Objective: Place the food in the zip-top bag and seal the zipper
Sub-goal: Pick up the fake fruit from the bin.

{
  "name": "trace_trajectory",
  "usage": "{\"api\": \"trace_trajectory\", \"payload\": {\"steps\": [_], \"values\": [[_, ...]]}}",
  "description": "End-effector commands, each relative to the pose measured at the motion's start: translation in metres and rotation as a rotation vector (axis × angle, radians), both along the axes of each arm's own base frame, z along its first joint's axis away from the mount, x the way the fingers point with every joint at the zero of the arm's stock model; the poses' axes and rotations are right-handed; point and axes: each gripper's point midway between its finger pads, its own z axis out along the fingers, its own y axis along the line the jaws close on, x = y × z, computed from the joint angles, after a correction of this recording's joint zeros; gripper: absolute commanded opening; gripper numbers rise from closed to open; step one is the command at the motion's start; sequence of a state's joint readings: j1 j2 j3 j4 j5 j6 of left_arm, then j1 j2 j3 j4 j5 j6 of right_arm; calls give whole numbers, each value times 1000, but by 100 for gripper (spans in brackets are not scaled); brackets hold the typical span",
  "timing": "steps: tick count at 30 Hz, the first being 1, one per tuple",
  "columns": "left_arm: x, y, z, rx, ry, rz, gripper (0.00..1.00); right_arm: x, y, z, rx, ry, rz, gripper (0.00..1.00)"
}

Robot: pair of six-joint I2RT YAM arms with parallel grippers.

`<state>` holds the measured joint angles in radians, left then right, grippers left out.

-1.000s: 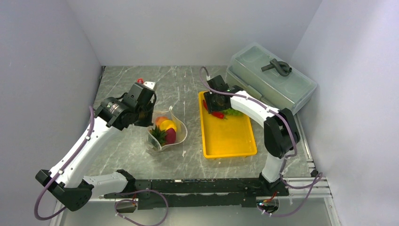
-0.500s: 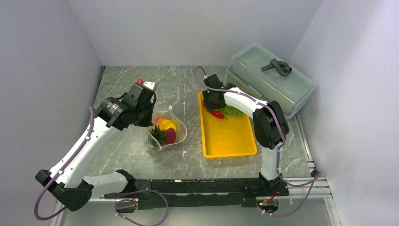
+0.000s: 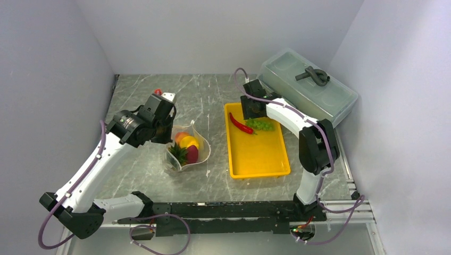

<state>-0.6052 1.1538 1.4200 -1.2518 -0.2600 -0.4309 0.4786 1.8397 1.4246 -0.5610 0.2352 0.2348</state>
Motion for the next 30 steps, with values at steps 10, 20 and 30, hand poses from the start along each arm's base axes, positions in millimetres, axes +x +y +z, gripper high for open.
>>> {"api": "trace_trajectory", "payload": {"steps": [10,20,30], "values": [[5,-2,4,-11,-18,8,0,4,-20,-25,30,54,-44,70],[5,1,3,3,-13,16,0,14,-35,-50,1,90,-93,71],[7,0,1,9,-9,17,0,27,-42,-66,-49,83,-136,71]]}}
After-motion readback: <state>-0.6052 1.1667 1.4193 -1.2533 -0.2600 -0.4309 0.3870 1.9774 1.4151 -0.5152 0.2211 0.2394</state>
